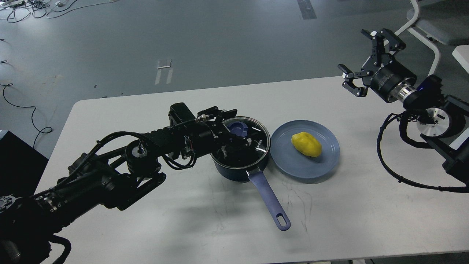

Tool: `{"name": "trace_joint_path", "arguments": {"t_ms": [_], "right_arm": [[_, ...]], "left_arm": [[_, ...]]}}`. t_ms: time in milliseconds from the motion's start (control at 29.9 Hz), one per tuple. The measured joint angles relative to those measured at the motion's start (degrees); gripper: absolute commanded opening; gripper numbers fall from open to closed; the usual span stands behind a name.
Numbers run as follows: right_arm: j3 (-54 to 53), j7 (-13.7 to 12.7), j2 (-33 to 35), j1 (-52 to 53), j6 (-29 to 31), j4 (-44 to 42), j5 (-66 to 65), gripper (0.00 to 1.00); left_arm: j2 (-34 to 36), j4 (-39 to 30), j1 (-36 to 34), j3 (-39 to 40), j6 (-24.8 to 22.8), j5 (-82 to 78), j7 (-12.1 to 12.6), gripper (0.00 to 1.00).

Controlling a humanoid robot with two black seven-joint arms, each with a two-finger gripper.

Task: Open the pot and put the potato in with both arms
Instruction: 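Lower the left gripper and grasp the glass lid's blue knob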

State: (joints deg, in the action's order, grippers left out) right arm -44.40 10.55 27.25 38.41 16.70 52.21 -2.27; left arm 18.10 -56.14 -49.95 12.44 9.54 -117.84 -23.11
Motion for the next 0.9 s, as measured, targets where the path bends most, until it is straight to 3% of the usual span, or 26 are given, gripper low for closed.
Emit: {"name": "trace_joint_path", "arguments": {"t_ms": [367,434,501,635,902], "right_arm": [[0.02,0.0,0.0,-0.08,-0.08,-0.09,-0.01,1.0],[0.02,0.0,0.0,-0.08,-0.09,-0.09,-0.01,1.0],[0.02,0.0,0.0,-0.08,-0.09,-0.09,-0.01,1.0],[0.05,0.0,0.0,-0.09,-0.09,-0.09,-0.01,1.0],[0.11,0.0,0.0,-0.09,-0.09,-0.2,-0.01,1.0]], "left_arm": [[0.11,0.07,0.65,-2.02,0.92,0.25,-0.01,0.93],[0.21,0.07,0.67,-2.04,0.92,0.3,0.08,0.88],[0.3,0.12,0.68,-2.04,0.92,0.32,0.14,0.6],[0.32,1.62,0.68,-2.04,0.92,0.33,0.5,0.56],[0.7,2.35,0.56,-2.03,0.92,0.4,0.53,0.33]]}}
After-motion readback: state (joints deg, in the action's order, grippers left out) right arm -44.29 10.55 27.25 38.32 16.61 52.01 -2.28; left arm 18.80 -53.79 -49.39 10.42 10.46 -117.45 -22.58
